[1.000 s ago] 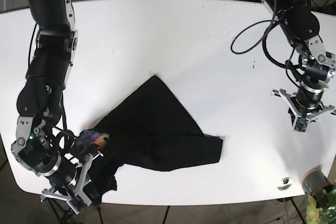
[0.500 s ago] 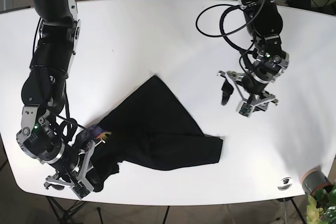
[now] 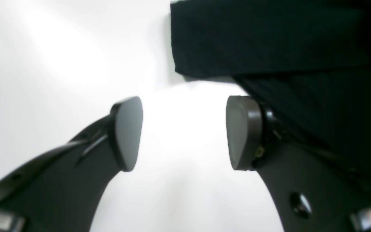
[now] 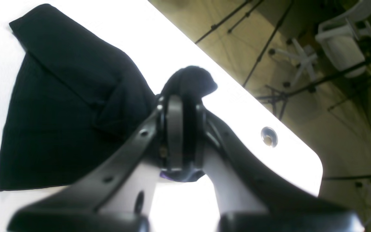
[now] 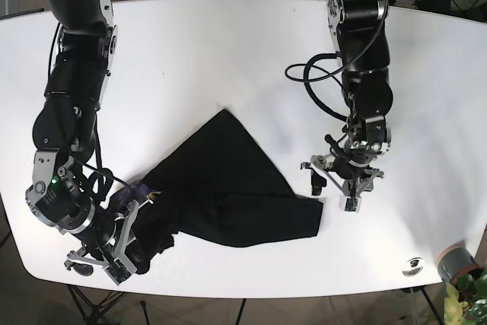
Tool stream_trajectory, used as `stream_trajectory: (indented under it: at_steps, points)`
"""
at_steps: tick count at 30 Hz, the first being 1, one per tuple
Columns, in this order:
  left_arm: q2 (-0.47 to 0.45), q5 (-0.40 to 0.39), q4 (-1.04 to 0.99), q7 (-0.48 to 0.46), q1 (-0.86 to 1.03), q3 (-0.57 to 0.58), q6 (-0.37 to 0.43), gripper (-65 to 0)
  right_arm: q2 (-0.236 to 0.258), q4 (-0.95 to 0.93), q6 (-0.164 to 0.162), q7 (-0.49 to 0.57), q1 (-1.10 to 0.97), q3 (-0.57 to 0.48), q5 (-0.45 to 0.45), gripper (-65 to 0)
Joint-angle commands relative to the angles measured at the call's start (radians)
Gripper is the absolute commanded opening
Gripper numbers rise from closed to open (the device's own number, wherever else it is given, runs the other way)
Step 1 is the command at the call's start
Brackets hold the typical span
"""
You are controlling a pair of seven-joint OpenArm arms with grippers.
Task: Fold the T-shirt properly
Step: 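Release the shirt with the left gripper and lower it to another edge, then grasp the shirt edge with the left gripper while the right holds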
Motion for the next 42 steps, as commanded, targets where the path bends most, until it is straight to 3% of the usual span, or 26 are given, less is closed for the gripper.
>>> stream_trajectory:
  at_steps: [1, 6, 10, 16, 29, 42]
  points:
    - [-0.001, -0.017, -0.097, -0.054, -0.072, 0.003, 0.016, -24.7, 0.008, 0.015, -0.002, 0.025, 0.036, 0.005, 0.006, -62.8]
    - [-0.001, -0.018, -0.299, -0.130, -0.159, 0.000, 0.079, -17.1, 0.008, 0.015, -0.002, 0.025, 0.036, 0.005, 0.008, -62.8]
    - [-0.001, -0.018, -0.419, -0.199, -0.208, -0.031, 0.152, -15.7, 0.008, 0.013, -0.002, 0.025, 0.036, 0.005, 0.008, -62.8]
    - [-0.001, -0.018, -0.575, -0.262, -0.277, -0.048, 0.148, -15.1, 0.008, 0.013, -0.002, 0.025, 0.036, 0.005, 0.008, -62.8]
    - [0.010, -0.020, -0.721, -0.353, -0.354, -0.048, 0.148, -15.1, -0.008, 0.017, -0.002, 0.025, 0.033, 0.005, 0.009, -62.8]
    - [0.068, -0.020, -0.790, -0.367, -0.434, -0.043, 0.148, -15.1, -0.054, 0.018, -0.002, 0.024, 0.019, 0.005, 0.009, -62.8]
